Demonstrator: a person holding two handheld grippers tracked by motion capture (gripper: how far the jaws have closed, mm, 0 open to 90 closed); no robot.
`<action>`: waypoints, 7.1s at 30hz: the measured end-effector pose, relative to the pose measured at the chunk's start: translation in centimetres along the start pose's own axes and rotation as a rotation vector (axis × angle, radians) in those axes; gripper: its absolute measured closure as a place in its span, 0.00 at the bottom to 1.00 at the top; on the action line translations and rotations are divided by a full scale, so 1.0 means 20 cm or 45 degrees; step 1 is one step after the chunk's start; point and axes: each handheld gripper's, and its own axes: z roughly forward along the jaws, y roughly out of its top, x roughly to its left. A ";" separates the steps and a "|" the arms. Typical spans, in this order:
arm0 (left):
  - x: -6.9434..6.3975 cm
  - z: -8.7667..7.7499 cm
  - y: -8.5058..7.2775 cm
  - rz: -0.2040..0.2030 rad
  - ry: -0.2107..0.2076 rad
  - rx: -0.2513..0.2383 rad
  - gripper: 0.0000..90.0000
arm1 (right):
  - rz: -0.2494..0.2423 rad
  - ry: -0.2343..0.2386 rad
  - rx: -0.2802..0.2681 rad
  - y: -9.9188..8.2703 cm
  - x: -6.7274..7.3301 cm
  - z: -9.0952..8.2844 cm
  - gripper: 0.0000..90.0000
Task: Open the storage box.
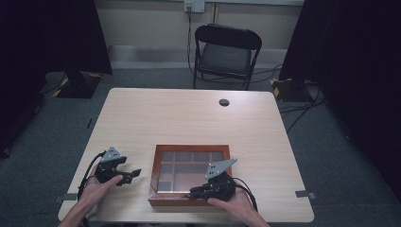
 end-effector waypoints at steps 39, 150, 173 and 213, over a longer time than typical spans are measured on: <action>-0.17 -0.01 0.06 0.088 -0.213 -0.149 0.18 | 0.015 0.032 -0.012 0.16 0.00 -0.11 0.92; -0.29 -0.03 0.39 0.182 -0.289 -0.412 0.29 | 0.065 -0.322 -0.357 0.06 -0.18 -0.51 0.29; -0.25 -0.02 0.50 0.169 -0.255 -0.495 0.41 | 0.111 -0.377 -0.472 0.11 -0.34 -0.57 0.49; -0.06 0.08 0.50 0.011 -0.274 -0.448 0.61 | 0.175 -0.407 -0.521 0.14 -0.56 -0.51 0.56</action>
